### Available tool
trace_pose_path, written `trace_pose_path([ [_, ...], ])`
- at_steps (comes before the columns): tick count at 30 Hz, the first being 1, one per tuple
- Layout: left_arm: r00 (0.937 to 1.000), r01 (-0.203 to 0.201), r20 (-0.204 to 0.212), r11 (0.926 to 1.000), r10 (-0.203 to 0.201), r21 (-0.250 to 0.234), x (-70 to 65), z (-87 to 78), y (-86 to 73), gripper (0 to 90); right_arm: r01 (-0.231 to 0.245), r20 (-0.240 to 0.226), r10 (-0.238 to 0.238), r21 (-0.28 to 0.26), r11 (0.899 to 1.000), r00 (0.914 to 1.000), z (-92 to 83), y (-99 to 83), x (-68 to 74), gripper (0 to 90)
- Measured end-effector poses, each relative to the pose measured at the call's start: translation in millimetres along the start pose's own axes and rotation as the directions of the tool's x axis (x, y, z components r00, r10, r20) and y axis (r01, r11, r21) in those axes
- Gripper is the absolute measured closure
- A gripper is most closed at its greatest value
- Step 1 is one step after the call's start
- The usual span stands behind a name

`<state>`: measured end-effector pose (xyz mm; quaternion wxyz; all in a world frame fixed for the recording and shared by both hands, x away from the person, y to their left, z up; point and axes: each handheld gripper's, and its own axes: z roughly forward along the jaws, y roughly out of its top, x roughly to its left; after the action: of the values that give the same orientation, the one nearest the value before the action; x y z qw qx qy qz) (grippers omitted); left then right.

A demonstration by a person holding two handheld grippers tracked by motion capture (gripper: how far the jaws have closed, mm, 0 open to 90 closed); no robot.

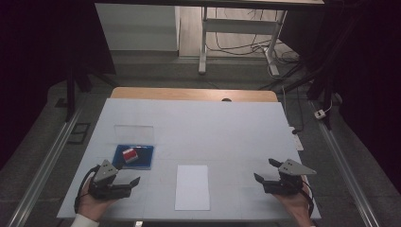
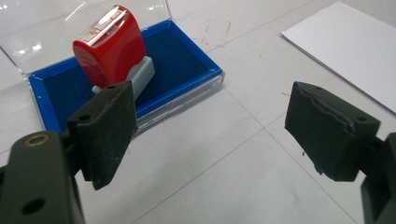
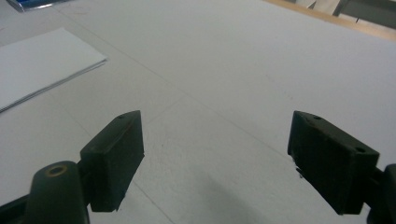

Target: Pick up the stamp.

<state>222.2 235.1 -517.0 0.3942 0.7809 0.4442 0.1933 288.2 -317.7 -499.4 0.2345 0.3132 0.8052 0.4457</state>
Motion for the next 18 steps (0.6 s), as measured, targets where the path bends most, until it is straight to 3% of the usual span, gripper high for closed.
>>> trace_pose_path([
  [4,1.0,0.0,0.008,1.0,0.0,0.001,0.1,-0.7,-0.4,17.2,0.022,-0.002,-0.022,-0.008,1.0,0.9998,-0.8,1.0,1.8,20.2],
  [18,0.9998,-0.012,0.016,0.9999,0.012,-0.004,-1.4,-4.3,0.4,18.0,0.023,-0.015,-0.023,0.004,1.0,0.9996,4.6,0.3,3.3,21.8],
])
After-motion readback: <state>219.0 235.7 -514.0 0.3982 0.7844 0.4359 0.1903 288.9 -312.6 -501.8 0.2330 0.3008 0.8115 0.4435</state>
